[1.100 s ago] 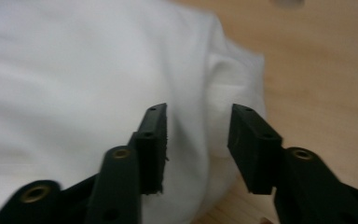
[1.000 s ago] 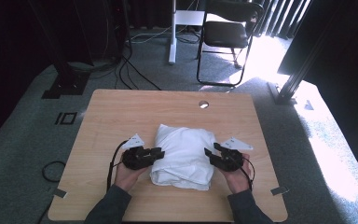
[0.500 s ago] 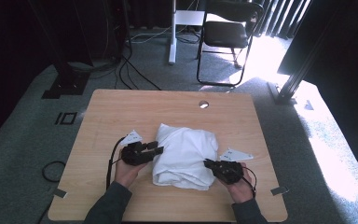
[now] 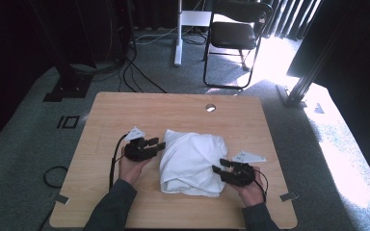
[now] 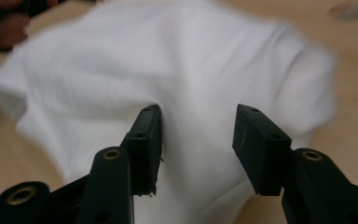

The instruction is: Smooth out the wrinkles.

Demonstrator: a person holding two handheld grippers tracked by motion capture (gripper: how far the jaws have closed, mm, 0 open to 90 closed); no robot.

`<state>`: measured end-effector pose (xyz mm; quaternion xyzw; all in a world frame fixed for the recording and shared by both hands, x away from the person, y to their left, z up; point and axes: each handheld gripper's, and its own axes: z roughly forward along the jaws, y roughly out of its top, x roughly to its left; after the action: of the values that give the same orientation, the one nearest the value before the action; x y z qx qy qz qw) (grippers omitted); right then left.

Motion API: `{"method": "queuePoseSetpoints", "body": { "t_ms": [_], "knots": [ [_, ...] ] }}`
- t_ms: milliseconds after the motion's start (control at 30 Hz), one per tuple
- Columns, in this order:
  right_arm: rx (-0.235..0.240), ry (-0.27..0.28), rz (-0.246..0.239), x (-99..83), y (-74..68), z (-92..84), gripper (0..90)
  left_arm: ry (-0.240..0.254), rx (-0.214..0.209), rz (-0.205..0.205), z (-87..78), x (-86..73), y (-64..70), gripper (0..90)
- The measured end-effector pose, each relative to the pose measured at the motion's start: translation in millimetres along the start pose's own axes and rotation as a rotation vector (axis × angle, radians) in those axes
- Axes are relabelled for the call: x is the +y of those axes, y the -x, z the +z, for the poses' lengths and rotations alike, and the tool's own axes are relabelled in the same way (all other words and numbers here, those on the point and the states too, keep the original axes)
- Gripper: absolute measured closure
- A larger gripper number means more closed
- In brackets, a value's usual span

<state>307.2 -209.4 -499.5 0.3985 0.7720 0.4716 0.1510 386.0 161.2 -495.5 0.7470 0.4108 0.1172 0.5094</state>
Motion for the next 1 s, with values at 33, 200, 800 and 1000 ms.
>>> {"method": "queuePoseSetpoints", "body": {
  "t_ms": [33, 200, 800, 1000],
  "knots": [
    [-0.017, 0.020, 0.005, 5.6, 2.1, 0.2, 50.1, -0.003, 0.025, -0.026, 11.0, 8.0, -10.5, 54.5],
    [-0.118, 0.052, 0.017, 36.7, 17.2, 15.0, 49.5, -0.020, 0.038, -0.091, 33.9, 17.8, -26.9, 52.8],
    [-0.096, -0.029, 0.061, 32.6, 36.3, 23.9, 60.9, -0.090, 0.007, -0.175, 74.1, 10.0, -34.4, 81.7],
    [-0.231, -0.045, 0.068, 24.5, 40.7, 11.7, 90.0, -0.080, 0.072, -0.149, 70.7, 11.8, -35.4, 86.6]
  ]
}}
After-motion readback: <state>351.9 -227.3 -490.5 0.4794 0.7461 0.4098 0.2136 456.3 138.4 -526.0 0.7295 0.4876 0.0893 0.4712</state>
